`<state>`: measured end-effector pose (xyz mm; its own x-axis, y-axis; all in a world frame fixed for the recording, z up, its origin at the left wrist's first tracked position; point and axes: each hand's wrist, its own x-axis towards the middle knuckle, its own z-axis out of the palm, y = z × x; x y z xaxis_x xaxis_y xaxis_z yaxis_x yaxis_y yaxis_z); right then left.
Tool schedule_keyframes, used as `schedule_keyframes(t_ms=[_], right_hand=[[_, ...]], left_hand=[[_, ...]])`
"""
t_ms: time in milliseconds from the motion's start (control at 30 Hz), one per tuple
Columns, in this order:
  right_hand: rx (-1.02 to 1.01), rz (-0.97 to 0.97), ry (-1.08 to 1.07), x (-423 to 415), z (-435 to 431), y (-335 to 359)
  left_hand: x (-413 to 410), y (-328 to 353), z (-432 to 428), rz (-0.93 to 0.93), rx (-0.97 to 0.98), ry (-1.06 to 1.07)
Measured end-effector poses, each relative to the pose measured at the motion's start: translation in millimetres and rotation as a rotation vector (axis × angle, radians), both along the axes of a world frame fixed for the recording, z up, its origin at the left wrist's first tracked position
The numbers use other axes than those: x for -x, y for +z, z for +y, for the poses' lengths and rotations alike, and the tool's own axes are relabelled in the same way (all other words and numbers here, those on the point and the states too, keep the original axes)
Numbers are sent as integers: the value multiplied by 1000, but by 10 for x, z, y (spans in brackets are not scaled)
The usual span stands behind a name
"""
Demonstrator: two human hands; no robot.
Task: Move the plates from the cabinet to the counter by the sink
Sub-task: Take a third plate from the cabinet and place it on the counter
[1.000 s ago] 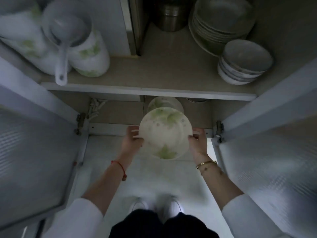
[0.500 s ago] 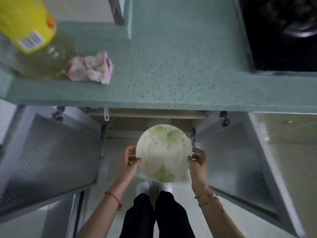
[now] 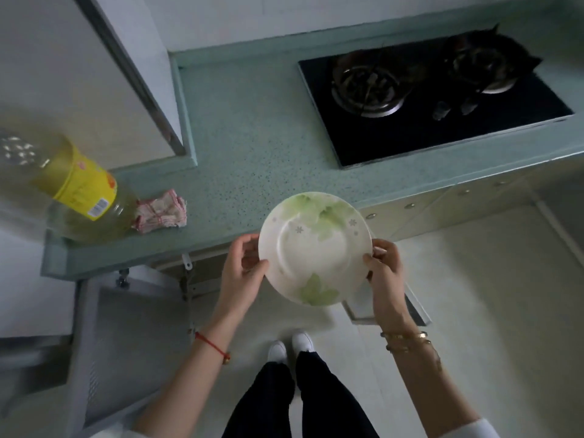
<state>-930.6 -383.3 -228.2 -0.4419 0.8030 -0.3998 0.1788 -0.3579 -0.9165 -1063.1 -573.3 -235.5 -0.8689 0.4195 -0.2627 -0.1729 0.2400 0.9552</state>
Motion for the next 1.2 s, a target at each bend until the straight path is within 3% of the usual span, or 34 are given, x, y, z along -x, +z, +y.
schedule_keyframes(t_ms=[267,667,867,1200], right_hand=[[-84,70,-275,-801,31,811],[-153,98,-808,-2394,354,1311],[-172,61,-926,-3173,990,1312],[-237,-8,-972,-4423,2411,1444]], left_hand=[[-129,852,523,24,-134,-331],[-1243,1264,1922,-63,-200,-837],[-2030,1372,2879,-39,-197,-950],[-3328,1462,4379,-72,-246,-942]])
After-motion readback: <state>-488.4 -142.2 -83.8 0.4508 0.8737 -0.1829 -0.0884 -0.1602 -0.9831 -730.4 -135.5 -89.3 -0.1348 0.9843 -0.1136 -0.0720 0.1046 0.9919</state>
